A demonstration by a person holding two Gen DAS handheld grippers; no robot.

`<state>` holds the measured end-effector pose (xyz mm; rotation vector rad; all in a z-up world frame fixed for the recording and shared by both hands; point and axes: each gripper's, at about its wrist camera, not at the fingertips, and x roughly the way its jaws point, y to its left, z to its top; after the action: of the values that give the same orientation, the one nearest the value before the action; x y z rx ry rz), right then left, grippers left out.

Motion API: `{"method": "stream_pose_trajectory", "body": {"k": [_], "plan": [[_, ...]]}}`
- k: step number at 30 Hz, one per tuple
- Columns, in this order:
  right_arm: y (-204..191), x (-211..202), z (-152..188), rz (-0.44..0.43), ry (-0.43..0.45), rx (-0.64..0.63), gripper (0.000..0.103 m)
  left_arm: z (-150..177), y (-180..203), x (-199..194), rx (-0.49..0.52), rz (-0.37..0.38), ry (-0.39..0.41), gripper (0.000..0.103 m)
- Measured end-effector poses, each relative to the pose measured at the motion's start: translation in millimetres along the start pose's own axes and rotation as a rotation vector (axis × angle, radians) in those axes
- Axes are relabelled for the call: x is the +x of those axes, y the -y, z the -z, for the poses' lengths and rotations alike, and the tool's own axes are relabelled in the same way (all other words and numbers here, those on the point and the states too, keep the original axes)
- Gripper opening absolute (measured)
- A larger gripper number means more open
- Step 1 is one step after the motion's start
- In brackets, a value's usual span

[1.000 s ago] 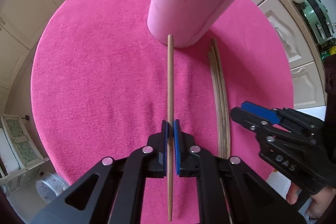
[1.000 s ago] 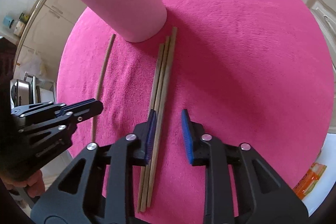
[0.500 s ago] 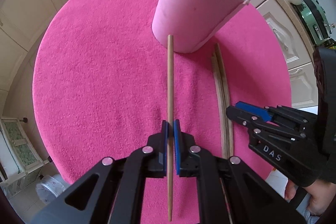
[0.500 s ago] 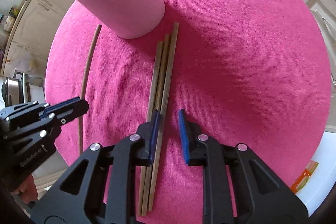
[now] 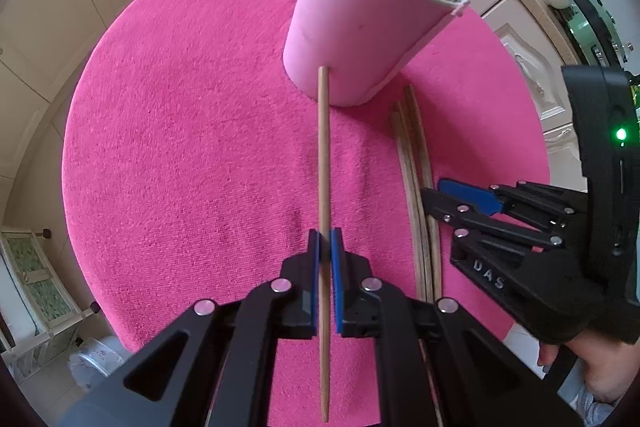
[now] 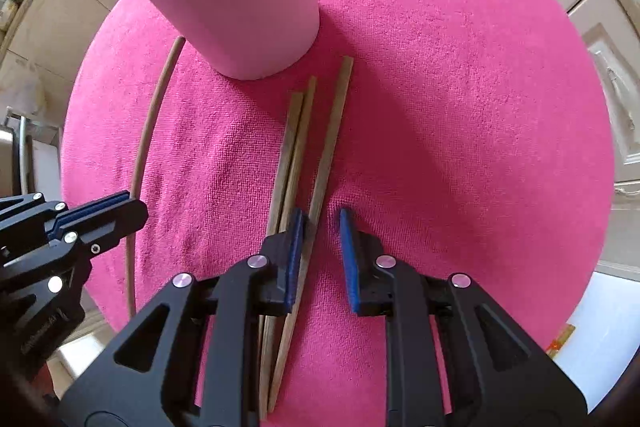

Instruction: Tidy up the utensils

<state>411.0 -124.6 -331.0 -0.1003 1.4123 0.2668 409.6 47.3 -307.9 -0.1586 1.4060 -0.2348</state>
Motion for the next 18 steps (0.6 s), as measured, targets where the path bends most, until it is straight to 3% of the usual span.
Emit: {"method": "stream_pose_trajectory", "body": {"k": [4,13,18], "plan": [[22.8,-5.0,11.6,-0.108,0.014,0.096,0.007,0.5,3.9,-5.1,0.006,0.004,0.015,0.006],[36.8,-34.3,41.8,-0.188,0.099,0.117,0.007,7.9,12.7,-21.0,0.027,0.025,0.051,0.006],[46.2,-59.0,54.9,-0.248,0.172,0.155,0.006,19.0,21.0,-33.2,0.066,0.073,0.088,0.006]]}}
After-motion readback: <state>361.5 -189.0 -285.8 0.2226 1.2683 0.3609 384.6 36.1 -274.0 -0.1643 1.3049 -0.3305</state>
